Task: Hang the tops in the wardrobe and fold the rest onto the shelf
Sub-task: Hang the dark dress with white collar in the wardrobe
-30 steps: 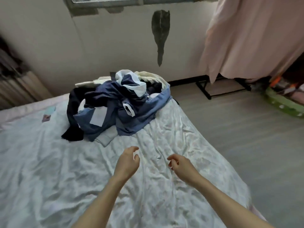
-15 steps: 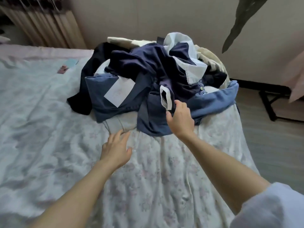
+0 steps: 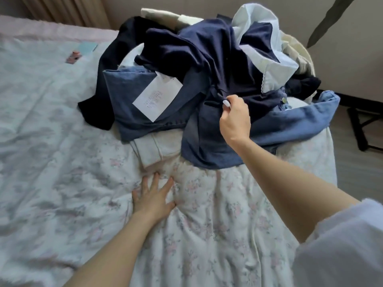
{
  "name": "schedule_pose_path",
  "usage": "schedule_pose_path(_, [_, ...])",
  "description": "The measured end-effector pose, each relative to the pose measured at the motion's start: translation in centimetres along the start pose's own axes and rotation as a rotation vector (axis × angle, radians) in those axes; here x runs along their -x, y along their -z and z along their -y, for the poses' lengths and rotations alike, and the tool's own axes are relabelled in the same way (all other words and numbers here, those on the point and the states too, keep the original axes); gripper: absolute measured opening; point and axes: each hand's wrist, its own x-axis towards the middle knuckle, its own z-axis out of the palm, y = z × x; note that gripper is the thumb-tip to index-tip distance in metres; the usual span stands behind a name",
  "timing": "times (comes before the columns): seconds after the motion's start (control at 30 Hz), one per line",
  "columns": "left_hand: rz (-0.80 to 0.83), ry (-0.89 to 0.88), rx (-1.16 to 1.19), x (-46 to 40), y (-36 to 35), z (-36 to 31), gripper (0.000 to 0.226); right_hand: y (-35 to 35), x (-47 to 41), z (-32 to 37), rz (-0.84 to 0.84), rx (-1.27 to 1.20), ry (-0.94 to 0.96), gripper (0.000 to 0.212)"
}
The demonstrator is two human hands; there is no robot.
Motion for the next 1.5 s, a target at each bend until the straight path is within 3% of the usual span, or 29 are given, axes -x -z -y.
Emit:
schedule_pose_path(0.13, [-0.051,-0.006,0.045,1.1,0.2,-0.2,0.071,1.5,8.3,-0.1,-0.068,-0.298,0.019,0.011])
schedule_pose_path(0.27, [-0.234,-0.017,0.392,5.4,-0.2,-0.2,0.060,4.7,19.0,-1.7,0.126,-0.254,0.014,0.020])
schedule_pose_path(0.33, [-0.271,0.073,0.621,8.9,-0.5,0.1,0.049,6.4,23.1,-2.3,0.168,-0.176,-0.035,0.019])
schedule_pose_path(0.43, [-0.297,0.205,0.737,15.2,-1.6,0.6,0.042,9.5,29.3,-2.0,0.325,-0.107,-0.068,0.019])
schedule_pose_path(0.5, [-0.298,0.195,0.751,18.8,-1.8,0.3,0.041,11.4,32.2,-1.9,0.469,-0.101,-0.152,0.014])
schedule_pose_path(0.63, [-0.233,0.109,0.770,25.2,-2.6,-1.0,0.038,15.2,36.5,-1.8,0.559,-0.019,-0.269,0.018])
schedule_pose_path(0.83, [-0.165,-0.174,0.729,34.0,-4.1,-4.0,0.035,22.6,45.8,-0.8,0.696,0.106,-0.305,0.018])
schedule_pose_path(1.0, [-0.129,-0.378,0.629,38.6,-6.6,-5.7,0.033,28.4,57.7,-1.0,1.147,0.191,-0.445,0.016])
schedule_pose_path(1.07, [-0.090,-0.477,0.544,39.9,-7.8,-6.9,0.031,30.1,61.0,-1.7,1.225,0.233,-0.573,0.017])
schedule_pose_path(1.13, [-0.043,-0.546,0.457,40.0,-8.5,-8.0,0.031,30.4,62.4,-2.7,1.176,0.205,-0.695,0.020])
schedule_pose_path(1.17, [-0.028,-0.575,0.404,39.8,-8.9,-8.8,0.031,30.1,62.9,-3.2,1.098,0.140,-0.778,0.032])
schedule_pose_path(1.33, [-0.223,-0.669,0.134,36.3,-8.9,-13.2,0.032,26.4,60.4,-4.9,0.286,-0.190,-1.133,0.051])
schedule_pose_path(1.4, [-0.248,-0.673,0.030,34.2,-8.9,-15.3,0.048,24.6,58.6,-5.7,0.193,-0.174,-1.193,0.056])
schedule_pose_path(1.5, [-0.123,-0.718,-0.283,30.5,-9.3,-18.2,0.075,22.0,56.9,-7.0,0.172,-0.158,-1.257,0.063])
